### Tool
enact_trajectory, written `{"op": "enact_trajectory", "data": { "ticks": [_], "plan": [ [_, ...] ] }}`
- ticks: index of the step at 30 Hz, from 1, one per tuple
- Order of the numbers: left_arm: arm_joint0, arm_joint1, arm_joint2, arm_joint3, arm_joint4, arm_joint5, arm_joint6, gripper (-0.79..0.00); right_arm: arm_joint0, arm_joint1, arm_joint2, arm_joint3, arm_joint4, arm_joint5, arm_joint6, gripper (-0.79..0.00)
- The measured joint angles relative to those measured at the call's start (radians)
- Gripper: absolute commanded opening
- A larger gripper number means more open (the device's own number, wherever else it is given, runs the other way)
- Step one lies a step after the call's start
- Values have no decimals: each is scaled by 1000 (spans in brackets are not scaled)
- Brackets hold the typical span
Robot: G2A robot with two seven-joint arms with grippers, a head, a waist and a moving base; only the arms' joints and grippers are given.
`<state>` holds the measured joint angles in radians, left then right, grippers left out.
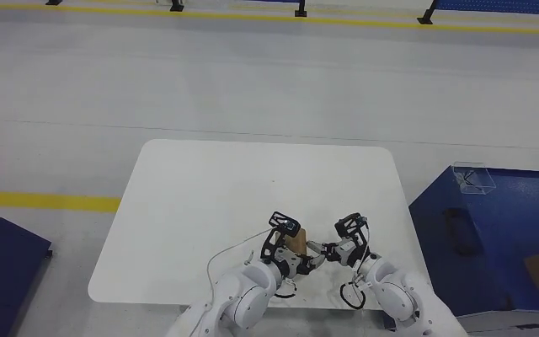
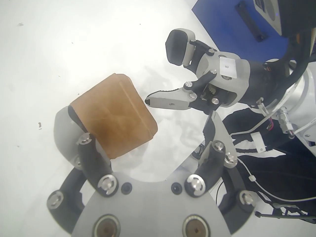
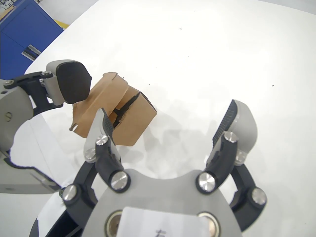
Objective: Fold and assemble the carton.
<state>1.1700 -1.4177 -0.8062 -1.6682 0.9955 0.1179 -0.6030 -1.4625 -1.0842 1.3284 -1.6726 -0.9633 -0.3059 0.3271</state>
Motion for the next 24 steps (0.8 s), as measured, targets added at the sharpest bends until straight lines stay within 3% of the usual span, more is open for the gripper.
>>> {"op": "enact_trajectory", "data": {
  "ticks": [24],
  "plan": [
    [16,-6,-9,4,12,-15,-14,0,45,-18,-70,61,-73,54,-7,0]
  ]
}}
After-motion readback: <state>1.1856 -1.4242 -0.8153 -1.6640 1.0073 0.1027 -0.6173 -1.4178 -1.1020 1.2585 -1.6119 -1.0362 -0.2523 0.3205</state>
